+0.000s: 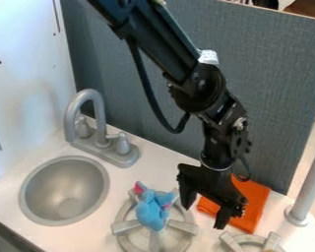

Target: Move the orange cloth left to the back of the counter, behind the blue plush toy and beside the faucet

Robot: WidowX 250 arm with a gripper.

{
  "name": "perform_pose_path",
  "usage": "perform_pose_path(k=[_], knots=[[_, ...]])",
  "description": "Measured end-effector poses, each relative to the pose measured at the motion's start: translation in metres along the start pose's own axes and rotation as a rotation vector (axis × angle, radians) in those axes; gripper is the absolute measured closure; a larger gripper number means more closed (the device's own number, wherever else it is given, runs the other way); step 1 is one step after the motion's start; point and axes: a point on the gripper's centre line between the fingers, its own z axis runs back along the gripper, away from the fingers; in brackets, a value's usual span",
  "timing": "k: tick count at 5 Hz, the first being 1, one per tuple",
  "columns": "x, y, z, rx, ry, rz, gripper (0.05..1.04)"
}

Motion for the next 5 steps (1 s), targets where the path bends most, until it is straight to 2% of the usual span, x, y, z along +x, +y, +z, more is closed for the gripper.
perform_pose_path(k=[1,2,3,4,5], knots=[[-0.006,0.002,-0.013,0.009,0.040,0.001,0.083],[0.015,-0.004,-0.017,0.010,0.046,0.013,0.083],[0.037,-0.003,-0.014,0.032,0.028,0.017,0.083],[0.050,0.000,-0.026,0.074,0.026,0.045,0.083],[0.058,-0.002,-0.028,0.054,-0.012,0.025,0.083]])
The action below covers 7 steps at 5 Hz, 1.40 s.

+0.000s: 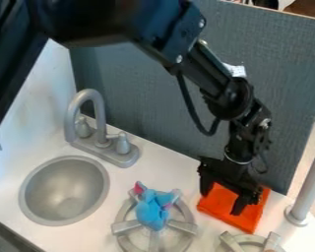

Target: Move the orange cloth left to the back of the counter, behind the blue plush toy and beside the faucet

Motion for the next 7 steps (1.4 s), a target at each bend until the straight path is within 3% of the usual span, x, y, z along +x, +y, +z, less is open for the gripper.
perform_pose_path(k=[2,4,5,6,7], knots=[[0.015,0.023,-0.002,-0.049,-0.056,0.013,0.083],[0.024,0.019,-0.012,-0.067,-0.115,0.032,0.083],[0.033,0.011,-0.010,-0.083,-0.124,0.010,0.083],[0.032,0.003,-0.019,-0.091,-0.085,-0.006,0.083],[0.029,0.003,-0.039,-0.079,-0.061,-0.015,0.083]])
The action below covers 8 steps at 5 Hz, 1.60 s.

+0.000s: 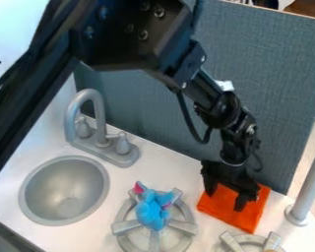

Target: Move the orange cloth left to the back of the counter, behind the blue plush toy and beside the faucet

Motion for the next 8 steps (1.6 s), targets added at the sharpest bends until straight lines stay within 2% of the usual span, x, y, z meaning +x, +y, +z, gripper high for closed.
perform_pose_path(k=[1,2,3,4,5,6,7,8], knots=[[0.003,0.002,-0.015,0.022,0.021,0.008,0.083],[0.007,0.004,-0.019,0.037,0.029,0.018,0.083],[0.003,0.010,-0.019,0.095,0.044,0.039,0.083],[-0.010,0.034,-0.014,0.183,0.061,0.089,0.083],[-0.010,0.070,-0.012,0.263,0.059,0.145,0.083],[0.005,0.104,-0.013,0.313,0.072,0.190,0.083],[0.010,0.117,-0.014,0.348,0.109,0.199,0.083],[0.000,0.126,-0.013,0.375,0.154,0.201,0.083]])
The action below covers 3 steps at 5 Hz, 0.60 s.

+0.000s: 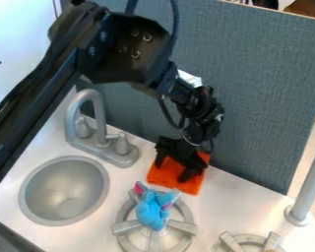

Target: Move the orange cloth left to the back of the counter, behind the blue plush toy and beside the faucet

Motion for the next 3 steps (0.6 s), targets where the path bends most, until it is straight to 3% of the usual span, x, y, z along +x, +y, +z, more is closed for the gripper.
perform_pose_path(k=[1,2,3], knots=[[-0.023,0.022,-0.006,0.012,0.067,0.014,0.083],[-0.032,0.039,0.004,-0.037,0.029,0.011,0.083],[-0.023,0.053,0.037,-0.061,-0.060,0.040,0.083]])
